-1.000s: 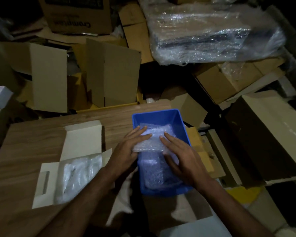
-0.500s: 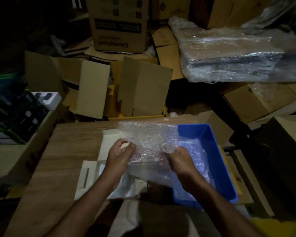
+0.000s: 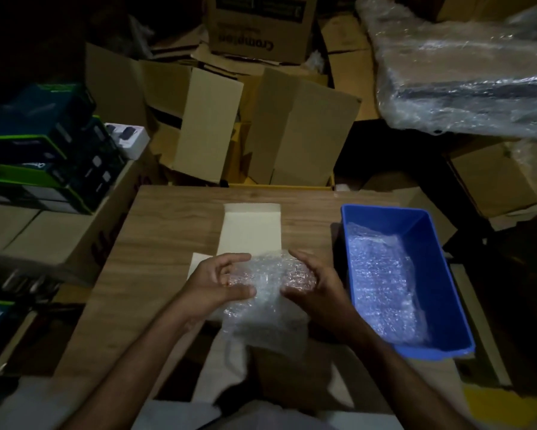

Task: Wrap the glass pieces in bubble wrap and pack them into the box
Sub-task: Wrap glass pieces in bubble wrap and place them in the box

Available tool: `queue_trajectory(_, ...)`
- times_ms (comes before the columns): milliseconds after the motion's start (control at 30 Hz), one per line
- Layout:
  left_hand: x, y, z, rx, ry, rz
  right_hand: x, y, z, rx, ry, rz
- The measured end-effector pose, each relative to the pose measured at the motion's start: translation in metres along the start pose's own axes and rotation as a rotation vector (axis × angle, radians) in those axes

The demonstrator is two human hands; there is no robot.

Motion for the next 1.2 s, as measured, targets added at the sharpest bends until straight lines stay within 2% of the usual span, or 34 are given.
queue_trajectory(100, 0.003, 0.007, -0.007, 0.242, 0.063, 0.019, 0.002, 0.000, 0.006, -0.095, -0.032, 0.024)
queue_trajectory(167, 0.003, 0.009, -0.010, 0.393, 0.064, 0.053, 0.003, 0.000, 0.008, -0.247, -0.041, 0.032)
queue_trajectory(233, -0.001, 0.013, -0.015, 0.504, 0.076, 0.148, 0.006, -0.002, 0.010, -0.442, -0.071, 0.000)
queue_trajectory(300, -0.007, 0.016, -0.022, 0.579, 0.059, 0.255, 0.010, -0.007, 0.012, -0.439, -0.098, -0.046)
queue_trajectory(367, -0.011, 0.016, -0.027, 0.450, -0.068, 0.294, 0.013, -0.013, 0.011, -0.269, -0.127, -0.053)
queue_trajectory(433, -0.014, 0.013, -0.025, 0.245, -0.253, 0.209, 0.013, -0.016, 0.012, 0.007, -0.228, 0.025)
queue_trajectory(467, -0.013, 0.011, -0.025, 0.199, -0.279, 0.172, 0.012, -0.017, 0.016, 0.162, -0.277, 0.068)
queue_trajectory(500, -0.010, 0.009, -0.026, 0.188, -0.238, 0.145, 0.013, -0.017, 0.019, 0.275, -0.281, 0.094)
queue_trajectory(567, -0.004, 0.006, -0.031, 0.137, -0.034, 0.105, 0.017, -0.010, 0.025, 0.393, -0.170, 0.139)
queue_trajectory(667, -0.002, 0.002, -0.032, -0.033, 0.222, 0.103, 0.015, 0.005, 0.037, 0.382, -0.051, 0.146)
queue_trajectory(733, -0.005, -0.003, -0.028, -0.057, 0.251, 0.125, 0.012, 0.012, 0.044, 0.408, -0.066, 0.060)
queue_trajectory(800, -0.009, -0.006, -0.025, -0.078, 0.209, 0.152, 0.010, 0.014, 0.046, 0.418, -0.073, -0.019)
queue_trajectory(900, -0.013, -0.004, -0.028, 0.007, 0.089, 0.154, 0.010, 0.010, 0.044, 0.295, -0.108, -0.115)
queue_trajectory(1000, -0.020, -0.006, -0.030, 0.016, -0.052, 0.101, 0.012, 0.015, 0.040, 0.163, -0.175, -0.096)
queue_trajectory(1067, -0.021, -0.007, -0.030, 0.082, -0.054, 0.084, 0.014, 0.018, 0.039, -0.004, -0.169, -0.103)
queue_trajectory(1133, -0.019, -0.007, -0.030, 0.266, 0.004, 0.099, 0.017, 0.012, 0.040, -0.214, -0.151, -0.216)
queue_trajectory(1200, -0.017, -0.007, -0.032, 0.488, 0.081, 0.178, 0.015, 0.007, 0.045, -0.275, -0.192, -0.352)
Point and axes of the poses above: each hand's wrist, its own x-axis towards the middle knuckle, its own z-axis out of the palm, y = z × x, the point moved 6 cm from there along x, towards the middle knuckle, and after that the axes turned 4 degrees about z, right-handed, at the moved point
